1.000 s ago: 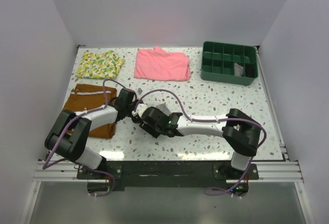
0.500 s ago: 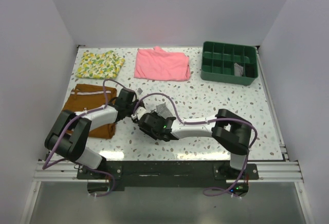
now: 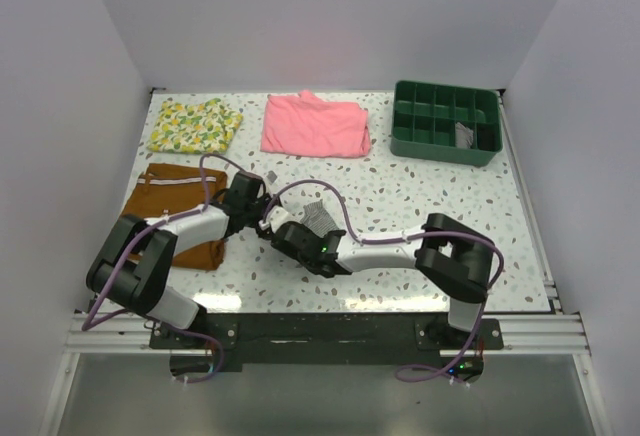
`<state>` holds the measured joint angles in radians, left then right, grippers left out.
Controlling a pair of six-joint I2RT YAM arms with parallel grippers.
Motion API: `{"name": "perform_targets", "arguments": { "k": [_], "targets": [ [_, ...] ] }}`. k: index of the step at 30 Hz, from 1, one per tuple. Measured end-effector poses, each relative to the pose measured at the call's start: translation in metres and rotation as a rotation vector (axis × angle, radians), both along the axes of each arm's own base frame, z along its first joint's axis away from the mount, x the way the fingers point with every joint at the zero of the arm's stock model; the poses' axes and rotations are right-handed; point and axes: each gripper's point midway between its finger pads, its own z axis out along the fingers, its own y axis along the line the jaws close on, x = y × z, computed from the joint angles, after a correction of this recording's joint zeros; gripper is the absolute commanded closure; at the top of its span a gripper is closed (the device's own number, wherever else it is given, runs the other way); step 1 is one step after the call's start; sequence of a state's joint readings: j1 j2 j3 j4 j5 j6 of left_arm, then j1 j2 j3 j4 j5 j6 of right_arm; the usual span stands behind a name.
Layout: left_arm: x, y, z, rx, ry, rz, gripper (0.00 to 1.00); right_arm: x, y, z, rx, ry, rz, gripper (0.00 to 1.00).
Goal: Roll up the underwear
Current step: Roll the underwear to the center of the board.
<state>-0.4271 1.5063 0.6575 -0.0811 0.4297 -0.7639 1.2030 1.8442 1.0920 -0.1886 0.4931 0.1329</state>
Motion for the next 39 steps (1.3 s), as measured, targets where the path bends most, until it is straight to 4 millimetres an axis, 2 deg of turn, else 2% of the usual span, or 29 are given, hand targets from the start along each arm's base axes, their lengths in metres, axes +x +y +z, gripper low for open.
{"name": "perform_targets", "arguments": {
  "k": [2, 3, 9, 13, 15, 21, 30, 39],
  "targets": [
    [0.000, 0.001, 0.001, 0.007, -0.008, 0.002, 0.51, -0.002, 0.000, 0.000, 0.024, 0.007, 0.001, 0.95],
    [0.000, 0.003, 0.003, 0.014, -0.013, 0.006, 0.35, -0.002, 0.000, -0.001, 0.038, 0.011, -0.001, 0.95],
    [0.012, 0.017, 0.020, 0.085, -0.080, 0.056, 0.00, -0.004, -0.003, 0.000, 0.163, 0.094, -0.003, 0.95],
    [0.023, 0.038, 0.032, 0.129, -0.130, 0.128, 0.00, -0.007, -0.002, 0.002, 0.266, 0.195, 0.013, 0.94],
    [0.030, 0.047, 0.046, 0.124, -0.176, 0.166, 0.00, -0.007, -0.004, 0.002, 0.320, 0.249, 0.015, 0.94],
    [0.035, 0.051, 0.065, 0.100, -0.238, 0.191, 0.00, -0.005, -0.011, 0.006, 0.453, 0.423, 0.018, 0.92],
    [0.020, 0.053, 0.044, 0.103, -0.196, 0.168, 0.00, -0.009, -0.012, 0.006, 0.627, 0.705, 0.051, 0.91],
    [0.007, 0.042, 0.034, 0.030, -0.192, 0.109, 0.00, -0.006, -0.010, 0.005, 0.725, 0.944, 0.071, 0.89]
  ]
}}
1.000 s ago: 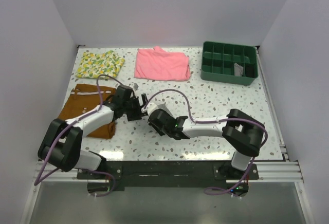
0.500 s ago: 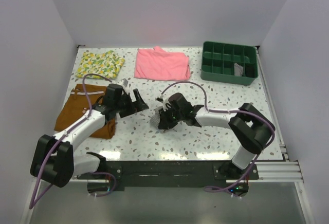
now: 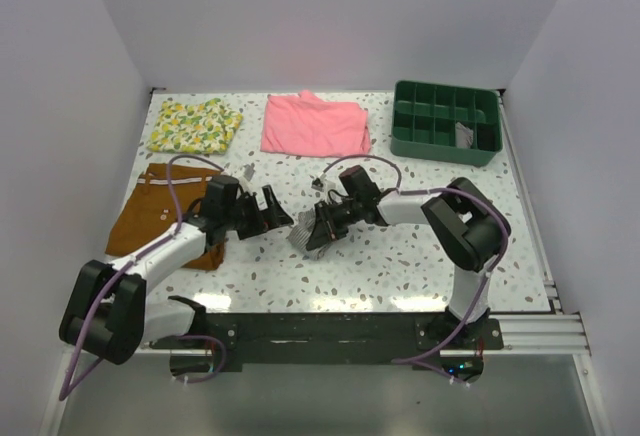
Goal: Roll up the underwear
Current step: Roll the underwear to the center of the board.
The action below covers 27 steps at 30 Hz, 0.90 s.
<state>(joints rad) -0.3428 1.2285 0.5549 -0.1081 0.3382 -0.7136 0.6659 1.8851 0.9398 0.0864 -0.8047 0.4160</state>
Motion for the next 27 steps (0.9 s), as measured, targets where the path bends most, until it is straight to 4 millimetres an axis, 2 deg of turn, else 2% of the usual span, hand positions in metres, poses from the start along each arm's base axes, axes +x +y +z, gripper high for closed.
{"name": "perform_targets", "arguments": {
  "k": [7, 16, 21, 24, 27],
  "targets": [
    [-0.001, -0.018, 0.004, -0.073, -0.052, -0.068, 0.02, 0.000, 0.002, -0.002, 0.005, 0.071, 0.016, 0.87],
    [-0.022, -0.028, -0.022, -0.119, 0.009, -0.092, 0.05, 0.001, 0.001, -0.003, 0.003, 0.101, -0.001, 0.86],
    [-0.022, -0.030, -0.025, -0.135, 0.012, -0.080, 0.07, 0.001, 0.001, -0.003, 0.001, 0.102, -0.001, 0.86],
    [-0.016, -0.033, -0.026, -0.152, 0.003, -0.070, 0.13, 0.001, 0.001, -0.003, -0.001, 0.102, -0.002, 0.86],
    [-0.010, -0.036, -0.027, -0.170, -0.005, -0.063, 0.31, 0.001, 0.001, -0.004, -0.003, 0.104, -0.003, 0.86]
  ]
}}
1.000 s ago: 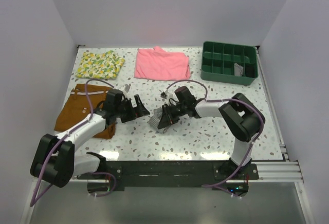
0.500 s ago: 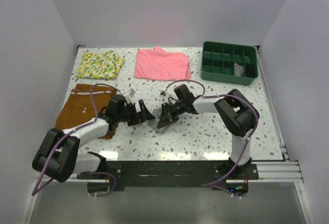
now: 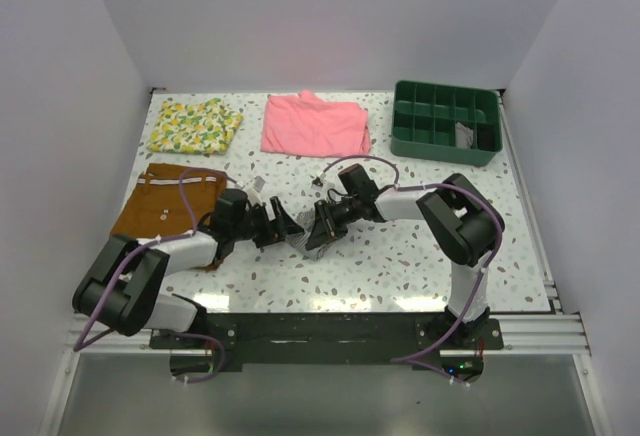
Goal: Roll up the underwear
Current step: Roll the underwear to the center of the board.
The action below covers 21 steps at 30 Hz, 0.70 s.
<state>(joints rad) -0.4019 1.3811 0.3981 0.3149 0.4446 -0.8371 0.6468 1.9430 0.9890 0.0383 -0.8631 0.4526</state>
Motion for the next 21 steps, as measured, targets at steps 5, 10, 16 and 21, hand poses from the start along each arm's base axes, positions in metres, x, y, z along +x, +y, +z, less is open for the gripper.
{"name": "perform_targets", "arguments": {
  "k": [5, 10, 16, 21],
  "targets": [
    [0.002, -0.001, -0.009, -0.006, 0.023, 0.011, 0.50, 0.000, 0.000, 0.000, -0.003, -0.001, -0.002, 0.86],
    [0.003, -0.006, -0.006, -0.022, 0.010, 0.000, 0.70, 0.001, 0.000, -0.001, -0.004, -0.002, -0.004, 0.84],
    [0.007, -0.008, -0.005, -0.028, 0.008, -0.005, 0.97, 0.002, 0.000, 0.000, -0.006, -0.008, -0.007, 0.64],
    [0.011, -0.011, -0.004, -0.008, 0.028, -0.012, 1.00, 0.006, -0.005, 0.003, -0.041, -0.049, -0.039, 0.50]
  ]
}}
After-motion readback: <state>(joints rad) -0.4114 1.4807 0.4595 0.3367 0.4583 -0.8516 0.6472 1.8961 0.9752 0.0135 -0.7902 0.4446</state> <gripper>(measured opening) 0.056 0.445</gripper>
